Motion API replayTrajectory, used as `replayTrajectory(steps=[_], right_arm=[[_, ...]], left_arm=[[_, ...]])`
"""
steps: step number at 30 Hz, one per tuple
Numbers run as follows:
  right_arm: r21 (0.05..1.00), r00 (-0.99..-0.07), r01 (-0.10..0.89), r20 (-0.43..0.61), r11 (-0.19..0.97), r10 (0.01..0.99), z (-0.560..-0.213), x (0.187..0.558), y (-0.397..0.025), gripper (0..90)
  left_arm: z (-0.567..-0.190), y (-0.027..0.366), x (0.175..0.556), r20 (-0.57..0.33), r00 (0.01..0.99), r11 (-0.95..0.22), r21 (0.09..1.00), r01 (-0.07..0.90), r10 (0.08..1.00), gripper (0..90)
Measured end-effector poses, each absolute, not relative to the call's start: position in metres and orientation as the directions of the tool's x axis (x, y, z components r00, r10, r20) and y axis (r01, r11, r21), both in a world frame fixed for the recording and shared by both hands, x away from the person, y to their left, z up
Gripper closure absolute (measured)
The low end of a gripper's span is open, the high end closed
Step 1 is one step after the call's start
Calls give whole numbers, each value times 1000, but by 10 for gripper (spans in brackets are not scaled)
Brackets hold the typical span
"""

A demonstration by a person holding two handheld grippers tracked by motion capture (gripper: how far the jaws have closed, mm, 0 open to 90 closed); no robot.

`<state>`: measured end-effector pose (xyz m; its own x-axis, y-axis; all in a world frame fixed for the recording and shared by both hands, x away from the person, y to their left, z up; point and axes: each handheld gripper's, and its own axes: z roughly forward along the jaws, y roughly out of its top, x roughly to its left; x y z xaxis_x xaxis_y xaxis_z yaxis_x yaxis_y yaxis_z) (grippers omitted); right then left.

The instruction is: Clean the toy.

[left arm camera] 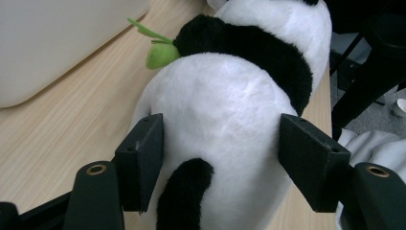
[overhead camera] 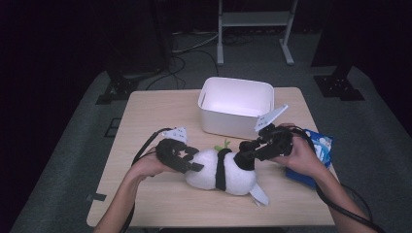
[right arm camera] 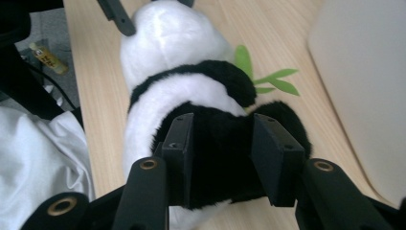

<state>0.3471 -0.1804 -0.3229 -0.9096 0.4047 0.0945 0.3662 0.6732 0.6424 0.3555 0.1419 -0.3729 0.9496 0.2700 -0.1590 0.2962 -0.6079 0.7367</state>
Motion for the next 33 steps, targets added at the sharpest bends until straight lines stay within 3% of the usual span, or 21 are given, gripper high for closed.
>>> replayTrajectory(steps=[15, 22, 24, 26, 28, 33], right_arm=[[624, -891, 410, 117, 665, 440, -330, 358, -191, 562], [606, -891, 425, 149, 672, 429, -335, 361, -183, 555], [600, -893, 430, 169, 675, 418, -337, 362, -180, 561], [594, -892, 433, 175, 678, 416, -339, 362, -178, 577], [590, -894, 433, 183, 682, 409, -342, 362, -176, 615], [606, -899, 418, 165, 677, 406, -341, 363, -175, 777]], left_arm=[[-374, 143, 347, -132, 960, -631, 729, 263, 247, 319], [-380, 131, 345, -116, 959, -667, 696, 265, 259, 116], [-385, 126, 345, -95, 958, -686, 680, 260, 270, 97], [-386, 125, 345, -83, 959, -684, 685, 252, 270, 120], [-385, 125, 344, -67, 956, -682, 687, 252, 286, 203], [-383, 122, 342, -22, 948, -683, 688, 245, 318, 326]])
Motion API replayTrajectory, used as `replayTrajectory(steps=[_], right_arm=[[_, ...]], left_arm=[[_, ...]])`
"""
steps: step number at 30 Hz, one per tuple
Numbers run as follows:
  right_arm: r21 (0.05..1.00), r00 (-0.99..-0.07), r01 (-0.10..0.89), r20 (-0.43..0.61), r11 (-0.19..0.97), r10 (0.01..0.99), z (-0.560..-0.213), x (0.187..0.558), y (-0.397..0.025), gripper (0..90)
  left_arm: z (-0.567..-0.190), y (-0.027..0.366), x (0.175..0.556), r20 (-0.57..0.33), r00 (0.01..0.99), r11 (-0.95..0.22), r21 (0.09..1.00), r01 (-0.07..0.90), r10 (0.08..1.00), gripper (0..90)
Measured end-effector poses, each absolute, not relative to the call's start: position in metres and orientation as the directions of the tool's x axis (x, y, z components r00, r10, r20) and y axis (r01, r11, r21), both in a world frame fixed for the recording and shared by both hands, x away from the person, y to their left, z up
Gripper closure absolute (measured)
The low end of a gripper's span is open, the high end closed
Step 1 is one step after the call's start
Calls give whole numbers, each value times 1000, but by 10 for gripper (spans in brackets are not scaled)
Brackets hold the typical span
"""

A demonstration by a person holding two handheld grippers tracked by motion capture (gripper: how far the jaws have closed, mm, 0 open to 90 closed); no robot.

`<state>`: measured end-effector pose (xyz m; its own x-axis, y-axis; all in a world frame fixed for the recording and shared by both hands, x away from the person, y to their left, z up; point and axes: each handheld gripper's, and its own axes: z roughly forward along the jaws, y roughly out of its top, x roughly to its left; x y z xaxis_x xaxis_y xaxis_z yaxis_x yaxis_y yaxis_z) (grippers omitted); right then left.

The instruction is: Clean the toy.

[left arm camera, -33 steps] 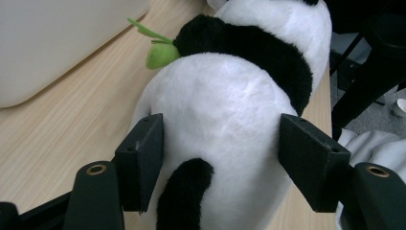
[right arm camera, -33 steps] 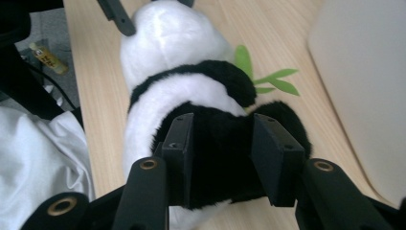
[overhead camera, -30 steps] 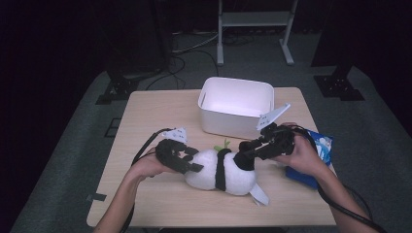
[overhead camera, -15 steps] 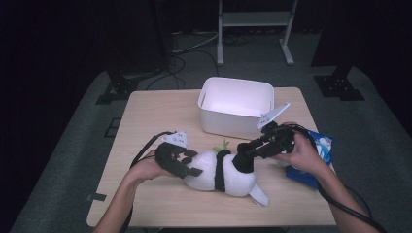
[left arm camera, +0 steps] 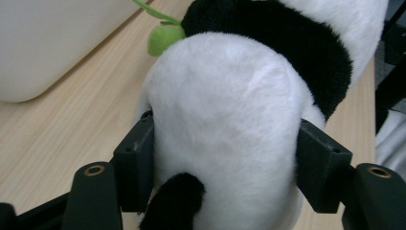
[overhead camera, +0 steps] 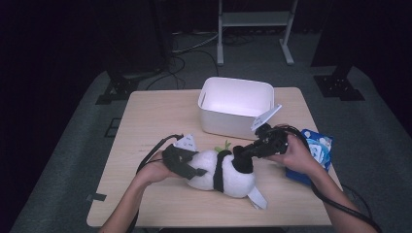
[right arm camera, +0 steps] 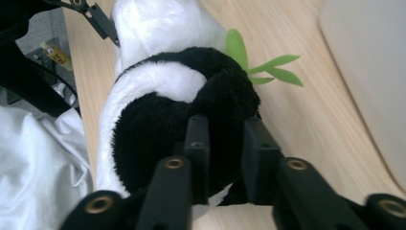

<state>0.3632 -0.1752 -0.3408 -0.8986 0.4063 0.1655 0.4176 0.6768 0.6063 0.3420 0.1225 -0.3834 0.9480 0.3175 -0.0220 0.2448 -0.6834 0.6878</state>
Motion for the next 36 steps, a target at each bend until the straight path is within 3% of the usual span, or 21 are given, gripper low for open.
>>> replayTrajectory(steps=[6, 13, 16, 20, 26, 29, 36], right_arm=[[611, -892, 419, 137, 672, 431, -333, 370, -173, 805], [652, -889, 383, 68, 655, 452, -315, 381, -171, 806], [658, -883, 373, 34, 654, 469, -311, 384, -173, 800], [657, -879, 387, 50, 647, 474, -323, 383, -180, 788], [651, -888, 398, 96, 646, 450, -331, 375, -189, 756], [645, -895, 399, 119, 652, 430, -329, 369, -191, 741], [636, -903, 398, 145, 661, 404, -323, 364, -191, 706]], left_arm=[[-381, 124, 347, -1, 938, -674, 696, 250, 347, 332], [-378, 121, 358, 83, 904, -666, 704, 244, 419, 331], [-382, 116, 360, 83, 899, -661, 707, 250, 429, 296], [-384, 118, 359, 53, 909, -646, 720, 253, 414, 269], [-373, 125, 360, -74, 918, -579, 755, 308, 391, 235], [-366, 130, 361, -103, 915, -530, 787, 315, 391, 281], [-369, 126, 364, -131, 918, -559, 758, 336, 375, 406]])
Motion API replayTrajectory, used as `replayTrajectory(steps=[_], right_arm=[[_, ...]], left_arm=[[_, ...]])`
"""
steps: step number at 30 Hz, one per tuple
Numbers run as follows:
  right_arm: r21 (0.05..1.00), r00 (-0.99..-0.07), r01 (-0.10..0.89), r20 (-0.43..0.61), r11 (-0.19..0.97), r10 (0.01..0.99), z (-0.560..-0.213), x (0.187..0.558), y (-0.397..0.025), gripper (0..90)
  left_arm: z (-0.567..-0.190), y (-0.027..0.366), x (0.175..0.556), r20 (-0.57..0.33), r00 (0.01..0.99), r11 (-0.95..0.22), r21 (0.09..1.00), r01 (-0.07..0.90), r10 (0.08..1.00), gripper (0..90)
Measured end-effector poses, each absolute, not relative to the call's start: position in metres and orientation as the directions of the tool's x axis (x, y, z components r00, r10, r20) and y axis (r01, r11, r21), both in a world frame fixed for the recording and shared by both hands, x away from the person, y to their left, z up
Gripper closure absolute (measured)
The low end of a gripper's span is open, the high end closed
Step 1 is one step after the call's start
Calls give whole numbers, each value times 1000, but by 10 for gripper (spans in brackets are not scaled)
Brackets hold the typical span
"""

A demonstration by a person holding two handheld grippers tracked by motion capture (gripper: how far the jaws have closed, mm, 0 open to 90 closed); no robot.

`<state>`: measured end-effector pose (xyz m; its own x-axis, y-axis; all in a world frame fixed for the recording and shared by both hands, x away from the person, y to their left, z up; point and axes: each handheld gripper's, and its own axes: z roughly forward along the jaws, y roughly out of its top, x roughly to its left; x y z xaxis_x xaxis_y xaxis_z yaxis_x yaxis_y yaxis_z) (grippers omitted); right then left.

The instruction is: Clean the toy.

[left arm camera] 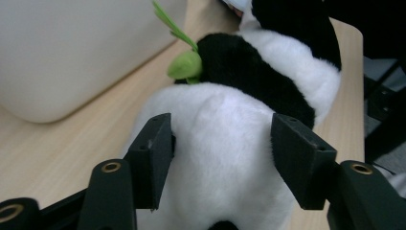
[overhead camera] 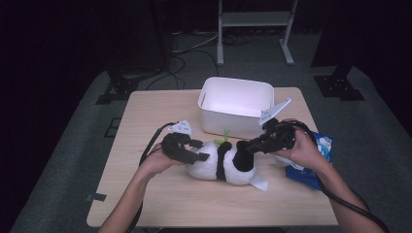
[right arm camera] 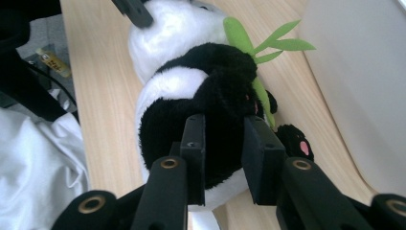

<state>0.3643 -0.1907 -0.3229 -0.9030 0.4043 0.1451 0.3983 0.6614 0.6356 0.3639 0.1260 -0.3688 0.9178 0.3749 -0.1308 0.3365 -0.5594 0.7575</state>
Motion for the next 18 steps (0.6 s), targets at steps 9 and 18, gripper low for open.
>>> replayTrajectory(steps=[9, 18], right_arm=[[653, -917, 369, 143, 661, 371, -306, 364, -176, 712], [620, -929, 356, 153, 699, 337, -314, 371, -150, 710]], left_arm=[[-372, 128, 353, -142, 940, -596, 741, 309, 311, 429], [-373, 132, 346, -157, 952, -615, 733, 290, 262, 437]])
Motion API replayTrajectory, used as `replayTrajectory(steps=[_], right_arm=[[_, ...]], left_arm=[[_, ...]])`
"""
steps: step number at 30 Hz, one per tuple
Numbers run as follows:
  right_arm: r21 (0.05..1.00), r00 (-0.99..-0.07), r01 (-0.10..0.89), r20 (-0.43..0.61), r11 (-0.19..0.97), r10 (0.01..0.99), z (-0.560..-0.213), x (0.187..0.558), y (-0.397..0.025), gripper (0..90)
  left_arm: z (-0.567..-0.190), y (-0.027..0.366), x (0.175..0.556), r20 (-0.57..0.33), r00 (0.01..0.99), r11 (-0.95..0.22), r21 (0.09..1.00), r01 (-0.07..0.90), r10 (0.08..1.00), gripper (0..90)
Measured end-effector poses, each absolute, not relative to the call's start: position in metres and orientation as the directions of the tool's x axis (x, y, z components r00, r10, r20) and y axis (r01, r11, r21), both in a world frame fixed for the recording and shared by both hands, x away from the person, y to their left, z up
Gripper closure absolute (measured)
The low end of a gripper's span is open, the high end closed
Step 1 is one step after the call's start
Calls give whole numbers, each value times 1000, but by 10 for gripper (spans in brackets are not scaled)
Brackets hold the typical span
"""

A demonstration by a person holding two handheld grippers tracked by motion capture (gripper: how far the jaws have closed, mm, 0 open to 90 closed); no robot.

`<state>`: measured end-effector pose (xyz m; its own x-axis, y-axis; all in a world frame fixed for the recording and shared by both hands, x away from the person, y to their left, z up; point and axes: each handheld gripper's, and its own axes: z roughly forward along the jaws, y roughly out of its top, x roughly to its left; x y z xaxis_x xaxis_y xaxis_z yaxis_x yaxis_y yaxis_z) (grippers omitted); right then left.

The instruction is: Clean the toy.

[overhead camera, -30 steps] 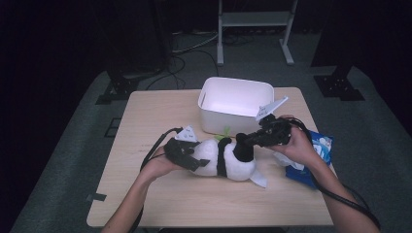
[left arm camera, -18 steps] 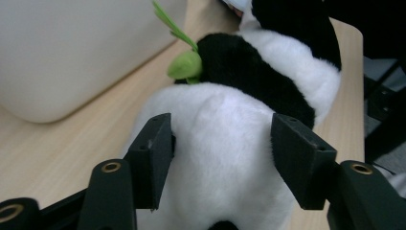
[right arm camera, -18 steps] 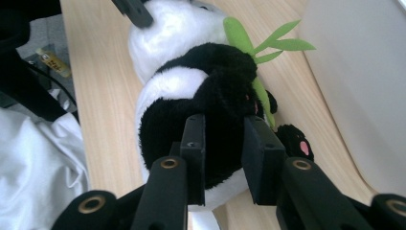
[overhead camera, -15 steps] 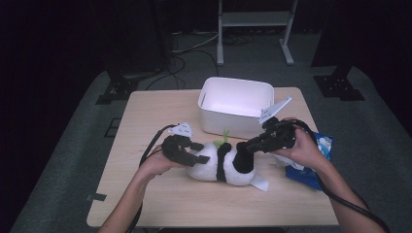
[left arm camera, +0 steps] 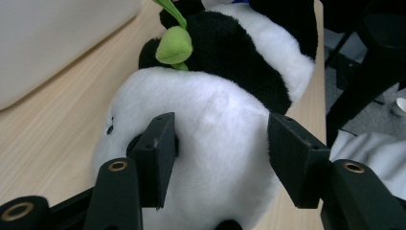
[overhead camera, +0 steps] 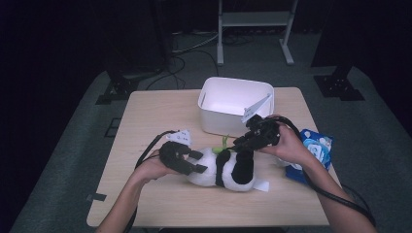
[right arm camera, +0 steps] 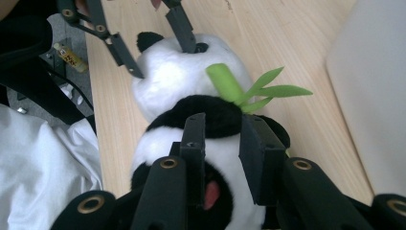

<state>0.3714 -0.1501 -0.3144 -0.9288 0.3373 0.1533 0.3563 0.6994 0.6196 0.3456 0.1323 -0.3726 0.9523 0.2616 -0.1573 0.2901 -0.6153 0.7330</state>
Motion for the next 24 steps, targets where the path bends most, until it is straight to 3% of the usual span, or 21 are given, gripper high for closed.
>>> replayTrajectory(steps=[17, 19, 21, 24], right_arm=[[562, -934, 358, 212, 746, 288, -341, 385, -114, 642], [558, -936, 352, 216, 751, 278, -343, 384, -109, 692], [569, -939, 344, 219, 747, 265, -343, 383, -107, 807], [570, -945, 326, 199, 754, 258, -342, 381, -105, 853]], left_arm=[[-375, 137, 335, -187, 962, -632, 726, 272, 199, 441], [-376, 138, 334, -191, 962, -628, 728, 274, 197, 440], [-377, 139, 334, -192, 961, -626, 730, 275, 197, 436], [-377, 139, 333, -191, 962, -625, 731, 273, 196, 427]])
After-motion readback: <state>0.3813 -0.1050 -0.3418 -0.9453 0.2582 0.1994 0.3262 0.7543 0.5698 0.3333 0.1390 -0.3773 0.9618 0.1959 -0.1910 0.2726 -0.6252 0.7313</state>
